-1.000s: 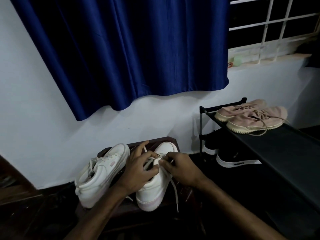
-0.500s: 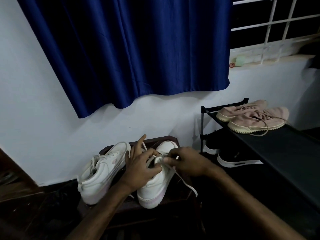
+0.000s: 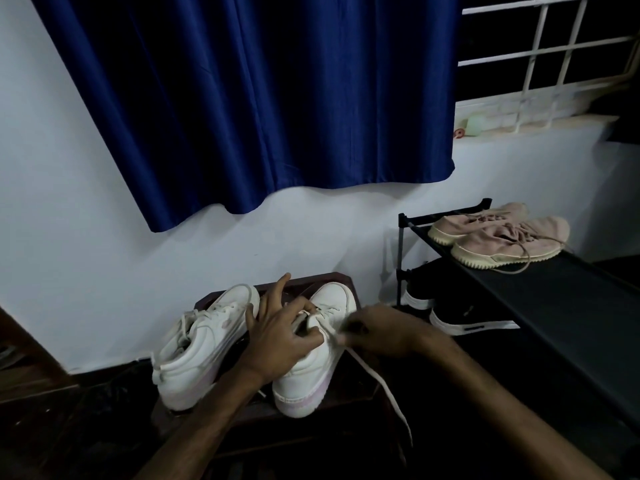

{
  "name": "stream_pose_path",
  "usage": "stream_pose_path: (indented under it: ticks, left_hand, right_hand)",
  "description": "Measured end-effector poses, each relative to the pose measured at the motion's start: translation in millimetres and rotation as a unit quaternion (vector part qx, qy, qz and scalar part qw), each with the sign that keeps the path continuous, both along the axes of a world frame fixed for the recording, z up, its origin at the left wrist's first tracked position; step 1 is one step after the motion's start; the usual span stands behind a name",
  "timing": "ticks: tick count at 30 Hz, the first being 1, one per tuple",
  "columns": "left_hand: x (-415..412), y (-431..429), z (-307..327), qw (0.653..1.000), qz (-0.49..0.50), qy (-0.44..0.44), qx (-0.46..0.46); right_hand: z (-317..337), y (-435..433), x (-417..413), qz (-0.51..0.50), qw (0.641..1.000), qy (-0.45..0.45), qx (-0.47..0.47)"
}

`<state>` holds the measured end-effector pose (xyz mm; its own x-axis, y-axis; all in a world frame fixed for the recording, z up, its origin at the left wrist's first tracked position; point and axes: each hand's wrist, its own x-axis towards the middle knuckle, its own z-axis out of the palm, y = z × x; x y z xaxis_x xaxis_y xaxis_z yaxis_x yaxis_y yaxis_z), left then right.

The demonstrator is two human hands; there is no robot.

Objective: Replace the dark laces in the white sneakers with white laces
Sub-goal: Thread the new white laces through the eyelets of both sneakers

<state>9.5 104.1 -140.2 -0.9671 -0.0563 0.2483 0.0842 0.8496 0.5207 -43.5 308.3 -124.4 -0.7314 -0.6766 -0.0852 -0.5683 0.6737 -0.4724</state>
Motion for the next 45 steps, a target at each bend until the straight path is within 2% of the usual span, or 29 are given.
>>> stream_pose_path:
  ticks: [2,5,6,7,9,10,11,13,15,18,20,23,26,29,30,32,34,35,36,38,39,41,42,45]
  left_hand:
    - [-0.4,1.7,0.2,1.000,0.007,-0.015,0.006]
    - [0.6,3.0,2.3,0.999,0.023,-0.026,0.016]
    - [0.6,3.3,3.2,0.999,0.026,-0.032,0.015]
    - [0.7,3.7,4.2,0.999,0.026,-0.037,0.014]
    - [0.1,3.8,6.9,0.999,0.029,-0.042,0.011]
    - [0.2,3.9,7.8,0.998,0.032,-0.046,0.008]
    - [0.7,4.0,7.7,0.998,0.034,-0.051,0.007]
    - [1.1,3.7,4.2,0.999,0.022,-0.044,0.018]
    - [1.2,3.5,1.9,0.996,0.000,-0.027,0.080]
    - [1.8,3.6,-3.0,0.980,-0.013,-0.030,0.196]
    - [2.9,4.0,-4.2,0.976,0.015,-0.041,0.212]
    - [0.0,2.1,-8.2,0.975,0.063,-0.044,0.208]
    - [-0.4,3.5,-6.4,0.982,0.087,-0.044,0.163]
    - [1.6,3.7,-5.2,0.983,0.092,-0.029,0.156]
    - [2.5,2.9,-6.8,0.983,0.094,-0.024,0.155]
    - [4.3,0.9,-7.9,0.985,0.093,0.003,0.149]
    - [4.7,-5.2,-9.4,0.985,0.093,0.014,0.147]
    - [5.0,-8.6,-8.4,0.982,0.079,-0.002,0.169]
    - [6.0,-11.9,-5.0,0.978,0.054,-0.026,0.202]
    - [5.5,-19.1,2.8,0.971,-0.003,-0.069,0.230]
    - [3.0,-22.9,5.7,0.974,-0.031,-0.081,0.211]
    - [-2.3,-27.7,9.9,0.988,-0.053,-0.082,0.116]
    - [-3.9,-28.0,10.5,0.993,-0.034,-0.069,0.085]
    - [-3.1,-23.0,12.0,0.991,0.068,-0.038,0.112]
  right_hand:
    - [-8.0,-15.3,5.9,-0.047,0.991,0.040,-0.122]
    - [-20.7,-25.3,7.0,-0.042,0.979,0.059,-0.191]
    - [-20.7,-22.0,6.7,-0.028,0.981,0.045,-0.185]
    - [-18.6,-15.4,4.2,-0.010,0.990,0.035,-0.138]
    - [-10.8,3.1,-4.2,0.029,0.998,0.038,0.038]
    - [-6.2,13.2,-6.9,0.030,0.994,0.016,0.104]
    - [-2.8,21.1,-8.4,0.025,0.992,-0.024,0.125]
    - [1.4,24.9,-6.9,0.020,0.990,-0.081,0.110]
    - [5.4,14.3,-2.7,0.029,0.993,-0.052,0.099]
    - [-1.5,-10.6,6.4,-0.021,1.000,0.001,-0.009]
    - [-10.7,-22.4,10.9,-0.052,0.994,0.003,-0.098]
    - [-17.5,-29.1,13.0,-0.062,0.986,0.013,-0.156]
    - [-13.6,-19.5,11.5,-0.034,0.993,-0.003,-0.113]
    - [-14.3,-15.0,8.9,-0.032,0.999,0.041,-0.002]
    - [-14.6,-15.9,10.7,-0.039,0.998,0.038,-0.003]
    - [-13.4,-17.1,13.1,-0.050,0.996,-0.041,-0.064]
    - [-6.2,-17.3,16.0,-0.082,0.968,-0.168,-0.166]
    - [-2.3,-17.5,16.1,-0.105,0.952,-0.195,-0.210]
    - [2.6,-18.4,15.6,-0.123,0.944,-0.192,-0.237]
    - [6.4,-26.2,18.4,-0.126,0.955,-0.152,-0.219]
    - [6.5,-31.5,21.0,-0.124,0.966,-0.135,-0.184]
    - [10.5,-40.9,27.6,-0.130,0.978,-0.101,-0.124]
    - [10.3,-43.7,28.5,-0.137,0.983,-0.073,-0.096]
    - [11.2,-49.3,20.5,-0.158,0.986,0.052,-0.005]
